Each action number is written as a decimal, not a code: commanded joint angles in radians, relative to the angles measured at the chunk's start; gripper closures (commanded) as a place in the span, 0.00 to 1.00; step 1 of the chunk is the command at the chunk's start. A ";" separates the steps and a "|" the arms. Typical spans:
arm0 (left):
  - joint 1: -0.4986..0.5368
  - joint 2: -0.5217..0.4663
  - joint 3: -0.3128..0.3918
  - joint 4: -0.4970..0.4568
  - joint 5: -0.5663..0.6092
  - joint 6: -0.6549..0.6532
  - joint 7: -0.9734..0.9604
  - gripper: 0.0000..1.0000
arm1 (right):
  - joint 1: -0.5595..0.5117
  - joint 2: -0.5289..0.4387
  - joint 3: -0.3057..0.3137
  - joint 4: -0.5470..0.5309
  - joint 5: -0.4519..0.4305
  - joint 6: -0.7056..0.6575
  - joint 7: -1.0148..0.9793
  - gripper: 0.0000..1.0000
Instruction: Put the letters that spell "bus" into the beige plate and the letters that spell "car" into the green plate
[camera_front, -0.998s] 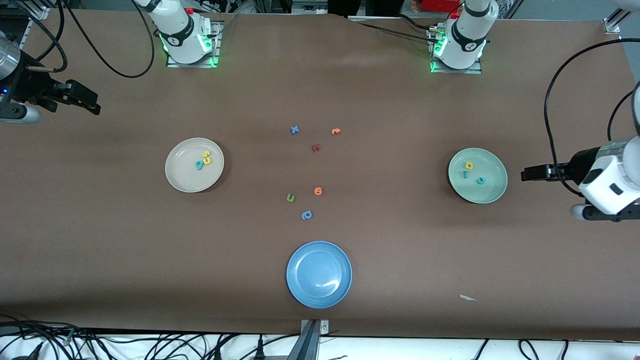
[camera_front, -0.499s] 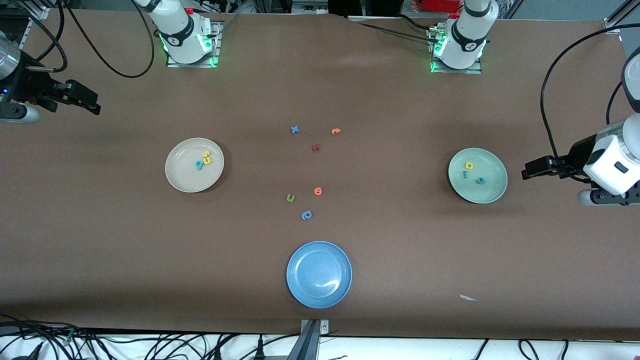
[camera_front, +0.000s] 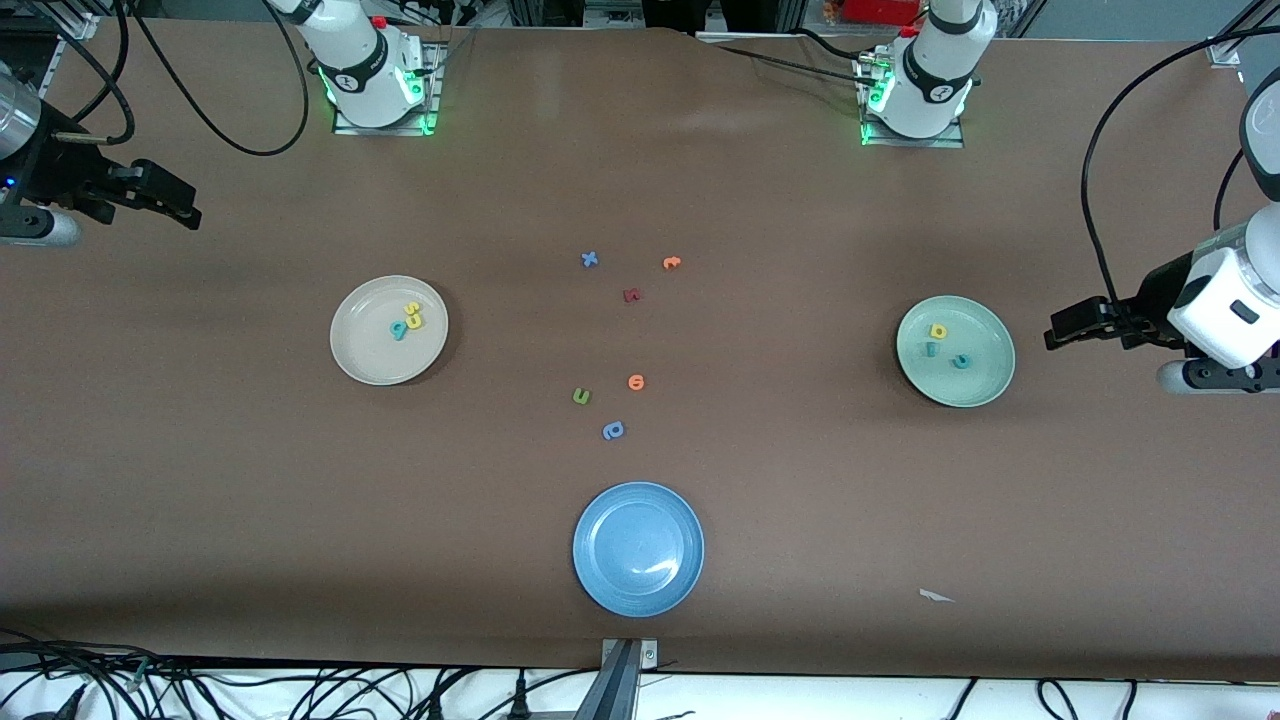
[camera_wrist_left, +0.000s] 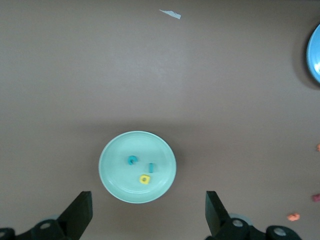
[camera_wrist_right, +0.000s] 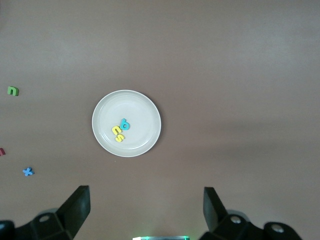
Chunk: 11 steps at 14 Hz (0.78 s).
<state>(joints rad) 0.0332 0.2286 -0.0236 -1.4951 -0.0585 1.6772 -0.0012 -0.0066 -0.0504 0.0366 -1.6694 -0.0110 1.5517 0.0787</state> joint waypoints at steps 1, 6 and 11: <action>-0.009 -0.017 0.007 -0.007 0.052 0.010 0.079 0.01 | 0.005 0.000 -0.003 0.014 -0.001 -0.016 0.007 0.00; -0.013 -0.011 0.007 0.007 0.071 0.013 0.079 0.00 | 0.005 0.000 -0.003 0.014 0.000 -0.016 0.007 0.00; -0.012 -0.011 0.007 0.007 0.071 0.013 0.079 0.00 | 0.005 0.000 -0.003 0.014 -0.001 -0.016 0.007 0.00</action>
<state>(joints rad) 0.0319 0.2285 -0.0240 -1.4898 -0.0099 1.6885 0.0605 -0.0066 -0.0503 0.0366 -1.6694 -0.0110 1.5516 0.0787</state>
